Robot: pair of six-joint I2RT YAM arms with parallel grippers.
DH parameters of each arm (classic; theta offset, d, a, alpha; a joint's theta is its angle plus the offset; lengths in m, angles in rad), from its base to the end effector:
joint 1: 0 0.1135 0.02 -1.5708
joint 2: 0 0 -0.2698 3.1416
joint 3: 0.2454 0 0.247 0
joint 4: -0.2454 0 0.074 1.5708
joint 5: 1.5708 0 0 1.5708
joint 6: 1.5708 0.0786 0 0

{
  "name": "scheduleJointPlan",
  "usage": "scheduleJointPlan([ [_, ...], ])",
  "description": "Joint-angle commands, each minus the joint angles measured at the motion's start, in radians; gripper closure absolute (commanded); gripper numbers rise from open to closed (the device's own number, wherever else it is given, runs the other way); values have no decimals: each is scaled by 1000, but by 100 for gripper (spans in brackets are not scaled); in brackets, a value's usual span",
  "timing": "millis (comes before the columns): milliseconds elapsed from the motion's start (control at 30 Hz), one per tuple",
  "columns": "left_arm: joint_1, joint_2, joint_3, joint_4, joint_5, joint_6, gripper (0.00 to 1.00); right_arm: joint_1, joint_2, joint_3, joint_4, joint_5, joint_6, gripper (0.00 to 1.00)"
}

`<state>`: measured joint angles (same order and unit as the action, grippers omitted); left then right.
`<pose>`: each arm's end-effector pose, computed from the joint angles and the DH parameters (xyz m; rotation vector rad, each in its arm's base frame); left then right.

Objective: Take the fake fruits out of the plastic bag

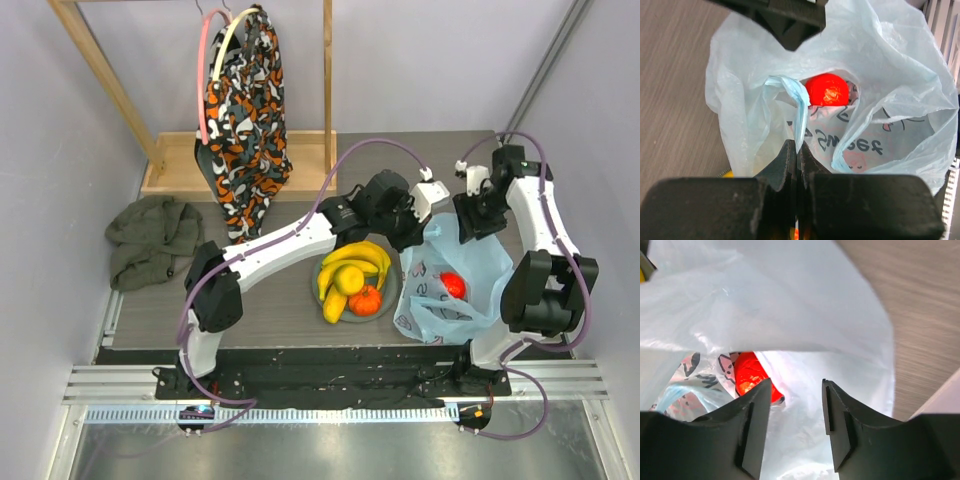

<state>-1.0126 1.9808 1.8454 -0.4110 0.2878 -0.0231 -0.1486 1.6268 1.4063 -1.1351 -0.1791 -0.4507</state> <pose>0.2463 -0.4365 0.3104 1.2156 1.8715 -0.8991 0.3130 -0.0327 0.2412 -0.4609 2.8427 0.1552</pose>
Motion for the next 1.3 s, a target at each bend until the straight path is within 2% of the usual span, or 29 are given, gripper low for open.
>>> scheduleJointPlan([
  [0,-1,16,72,34,5,12,100,-17,-51,68,-98,-95,-84,50],
  [67,-1,16,75,35,7,12,100,-6,-67,30,-143,-185,-89,52],
  [167,-1,7,64,35,5,14,100,26,-79,-44,-206,-243,-140,53],
  [233,-3,1,55,34,7,15,100,29,-87,-85,-227,-296,-216,53],
  [467,-1,-13,28,32,10,17,100,29,-90,-193,-103,-223,-237,41],
  [600,-3,-10,32,29,8,18,100,29,-70,-236,-16,-181,-227,40],
  [867,-3,-4,31,29,7,18,100,29,-51,-313,57,-106,-206,36],
  [1133,-3,4,32,31,14,9,100,30,-48,-403,152,-37,-146,25],
  [1233,-3,3,31,29,14,9,100,32,-48,-418,193,-23,-129,25],
  [1267,-3,1,31,29,13,9,100,32,-47,-418,198,-26,-129,30],
])
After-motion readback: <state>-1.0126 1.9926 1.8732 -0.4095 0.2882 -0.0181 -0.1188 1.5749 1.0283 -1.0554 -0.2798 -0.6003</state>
